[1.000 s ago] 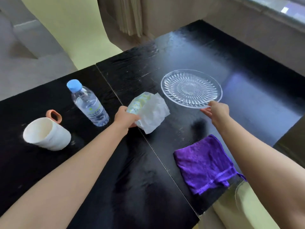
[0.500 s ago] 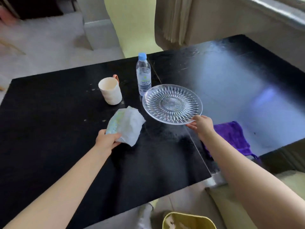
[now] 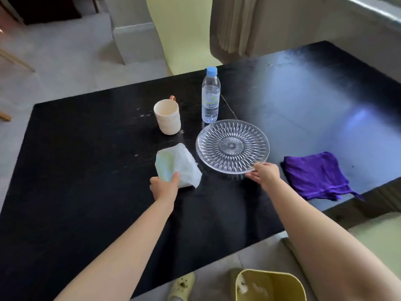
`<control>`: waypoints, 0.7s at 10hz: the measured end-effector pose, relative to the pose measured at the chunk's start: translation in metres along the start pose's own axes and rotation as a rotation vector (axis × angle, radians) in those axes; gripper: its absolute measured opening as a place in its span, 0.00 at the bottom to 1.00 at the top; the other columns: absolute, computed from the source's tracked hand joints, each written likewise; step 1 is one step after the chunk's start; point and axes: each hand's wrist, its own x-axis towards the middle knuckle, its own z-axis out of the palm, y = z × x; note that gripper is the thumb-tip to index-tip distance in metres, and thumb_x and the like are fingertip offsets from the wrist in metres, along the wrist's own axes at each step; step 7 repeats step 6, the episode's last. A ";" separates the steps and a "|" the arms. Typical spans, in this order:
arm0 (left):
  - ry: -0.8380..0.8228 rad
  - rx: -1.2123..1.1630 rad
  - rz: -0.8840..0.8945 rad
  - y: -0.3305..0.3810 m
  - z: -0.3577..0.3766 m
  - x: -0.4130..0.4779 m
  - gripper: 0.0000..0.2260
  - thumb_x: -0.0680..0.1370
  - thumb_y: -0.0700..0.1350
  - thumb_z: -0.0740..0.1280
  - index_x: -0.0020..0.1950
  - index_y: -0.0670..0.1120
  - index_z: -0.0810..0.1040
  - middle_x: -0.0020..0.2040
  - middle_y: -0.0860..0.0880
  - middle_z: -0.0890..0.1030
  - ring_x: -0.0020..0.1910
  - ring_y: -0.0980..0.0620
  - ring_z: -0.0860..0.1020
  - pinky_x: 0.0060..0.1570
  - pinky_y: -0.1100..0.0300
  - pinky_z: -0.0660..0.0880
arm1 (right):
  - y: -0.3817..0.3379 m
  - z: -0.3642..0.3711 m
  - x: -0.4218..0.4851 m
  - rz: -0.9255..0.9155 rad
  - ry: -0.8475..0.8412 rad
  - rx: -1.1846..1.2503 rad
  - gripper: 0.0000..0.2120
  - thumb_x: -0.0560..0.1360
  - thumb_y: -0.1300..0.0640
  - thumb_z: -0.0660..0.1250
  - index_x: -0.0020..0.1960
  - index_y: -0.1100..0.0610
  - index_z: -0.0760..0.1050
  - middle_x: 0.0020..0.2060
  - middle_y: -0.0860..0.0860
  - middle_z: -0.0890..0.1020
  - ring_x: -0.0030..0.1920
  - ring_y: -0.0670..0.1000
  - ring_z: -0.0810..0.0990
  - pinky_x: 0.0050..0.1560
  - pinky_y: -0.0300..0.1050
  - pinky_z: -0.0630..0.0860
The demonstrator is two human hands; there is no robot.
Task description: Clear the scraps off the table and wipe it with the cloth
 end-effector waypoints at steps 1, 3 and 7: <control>-0.068 0.184 0.027 -0.001 -0.006 0.005 0.32 0.70 0.58 0.71 0.63 0.38 0.66 0.63 0.41 0.70 0.57 0.37 0.76 0.56 0.43 0.76 | 0.004 0.002 0.008 0.011 0.072 -0.186 0.10 0.75 0.68 0.62 0.55 0.71 0.73 0.37 0.58 0.76 0.33 0.55 0.79 0.28 0.41 0.81; -0.254 0.387 0.079 0.001 -0.027 0.004 0.37 0.65 0.65 0.71 0.64 0.41 0.70 0.62 0.44 0.73 0.55 0.40 0.78 0.55 0.46 0.78 | 0.007 0.015 0.000 -0.003 0.157 -0.506 0.10 0.73 0.68 0.64 0.53 0.69 0.74 0.43 0.59 0.76 0.48 0.58 0.79 0.50 0.48 0.80; -0.312 0.827 0.376 0.044 -0.052 -0.036 0.29 0.75 0.54 0.63 0.71 0.44 0.60 0.67 0.42 0.67 0.66 0.41 0.66 0.58 0.49 0.70 | -0.032 0.002 -0.070 -0.084 0.016 -0.968 0.17 0.75 0.59 0.65 0.62 0.63 0.76 0.47 0.54 0.74 0.48 0.51 0.71 0.50 0.44 0.68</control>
